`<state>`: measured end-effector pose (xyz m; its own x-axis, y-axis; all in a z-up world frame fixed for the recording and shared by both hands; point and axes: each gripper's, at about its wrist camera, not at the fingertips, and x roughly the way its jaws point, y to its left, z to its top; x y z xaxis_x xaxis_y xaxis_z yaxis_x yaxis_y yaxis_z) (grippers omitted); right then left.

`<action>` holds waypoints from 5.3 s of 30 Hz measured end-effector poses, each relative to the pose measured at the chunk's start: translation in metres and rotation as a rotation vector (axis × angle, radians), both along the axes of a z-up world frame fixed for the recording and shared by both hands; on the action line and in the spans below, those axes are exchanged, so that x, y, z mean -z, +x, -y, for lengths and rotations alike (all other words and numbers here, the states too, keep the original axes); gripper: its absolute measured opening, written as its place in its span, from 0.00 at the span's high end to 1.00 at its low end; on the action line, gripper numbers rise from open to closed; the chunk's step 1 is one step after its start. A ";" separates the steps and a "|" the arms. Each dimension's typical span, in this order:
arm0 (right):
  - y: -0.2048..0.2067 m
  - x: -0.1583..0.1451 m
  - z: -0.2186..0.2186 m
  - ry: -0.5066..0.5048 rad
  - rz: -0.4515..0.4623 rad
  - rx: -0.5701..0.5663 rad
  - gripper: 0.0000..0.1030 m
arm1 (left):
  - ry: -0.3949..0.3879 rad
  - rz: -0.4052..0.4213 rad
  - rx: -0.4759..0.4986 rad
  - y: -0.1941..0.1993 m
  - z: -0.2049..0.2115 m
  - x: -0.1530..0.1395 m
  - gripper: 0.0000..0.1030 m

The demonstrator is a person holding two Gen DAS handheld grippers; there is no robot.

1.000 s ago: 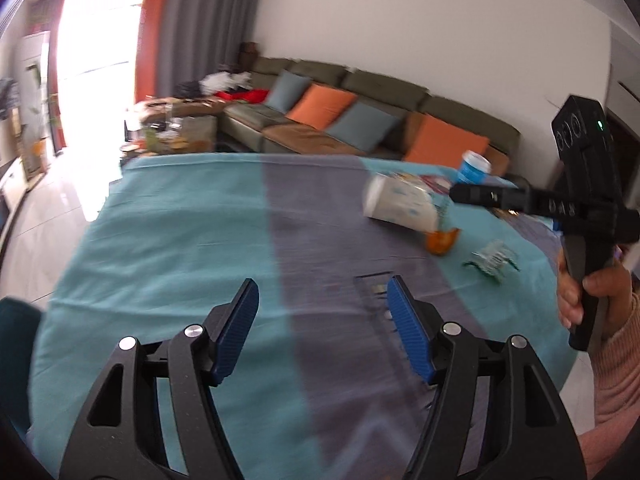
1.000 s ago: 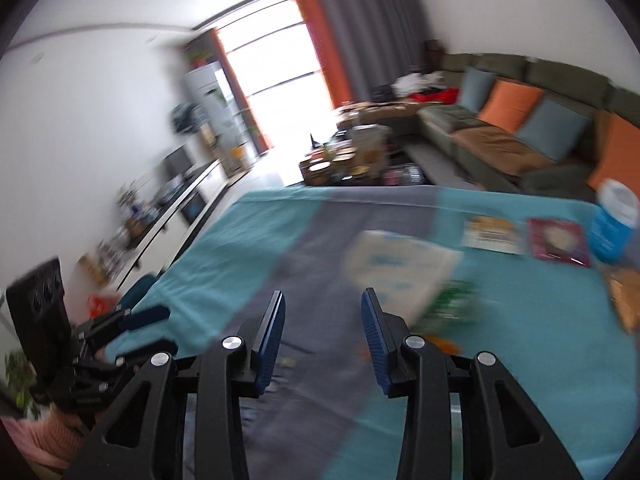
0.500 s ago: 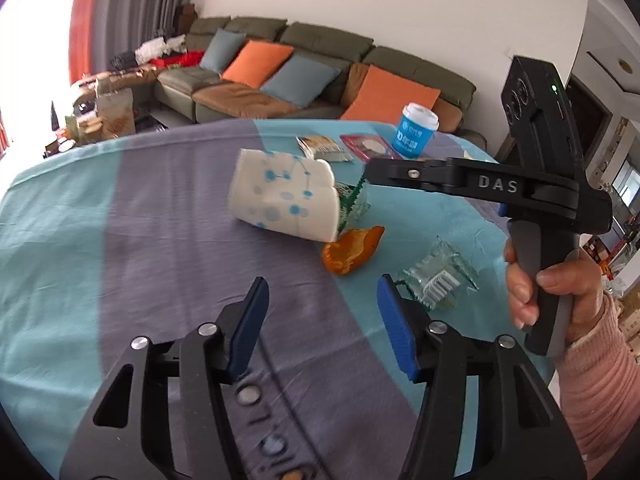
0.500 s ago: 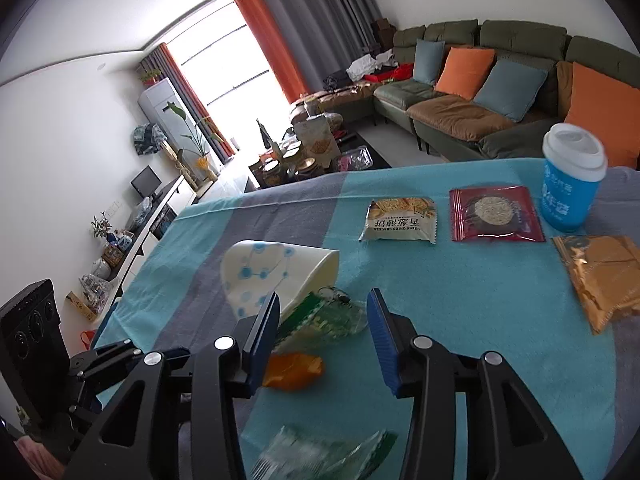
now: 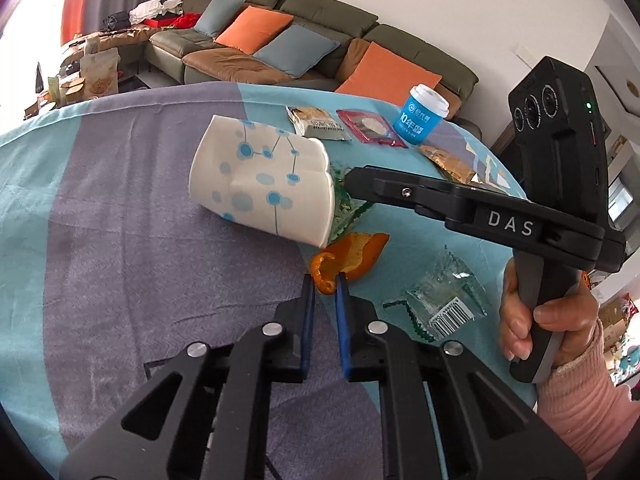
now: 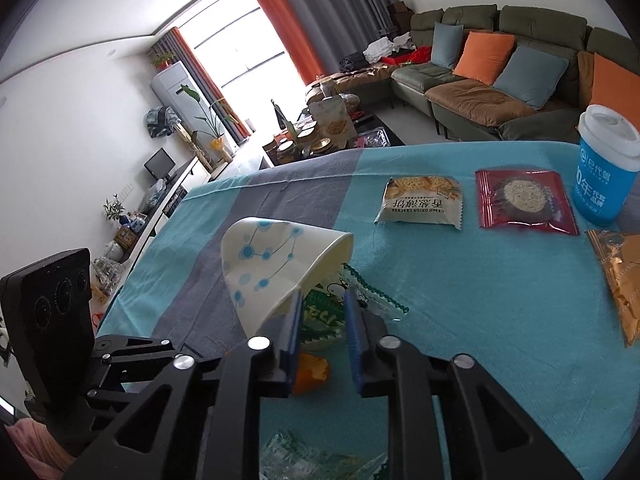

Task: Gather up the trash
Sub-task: 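Grasp another orange peel with the left tool while the right tool grasps the green-trimmed plastic bag, then lift the orange peel and plastic bag and carry them toward the teal bin, then carry the orange peel and plastic bag down over the teal bin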

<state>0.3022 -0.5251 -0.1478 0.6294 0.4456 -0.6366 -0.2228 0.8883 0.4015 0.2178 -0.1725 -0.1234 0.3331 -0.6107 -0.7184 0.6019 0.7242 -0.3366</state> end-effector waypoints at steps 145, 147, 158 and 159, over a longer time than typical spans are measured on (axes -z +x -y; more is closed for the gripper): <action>0.008 -0.013 -0.444 0.094 -0.097 -0.748 0.97 | -0.012 0.173 -1.000 -0.158 -0.484 -0.058 0.92; 0.008 -0.012 -0.446 0.091 -0.099 -0.747 0.97 | -0.011 0.172 -1.004 -0.157 -0.485 -0.056 0.92; 0.008 -0.006 -0.462 0.057 -0.111 -0.739 0.97 | 0.002 0.146 -1.023 -0.144 -0.487 -0.043 0.92; 0.008 -0.005 -0.463 0.054 -0.112 -0.740 0.97 | 0.003 0.143 -1.025 -0.143 -0.488 -0.042 0.92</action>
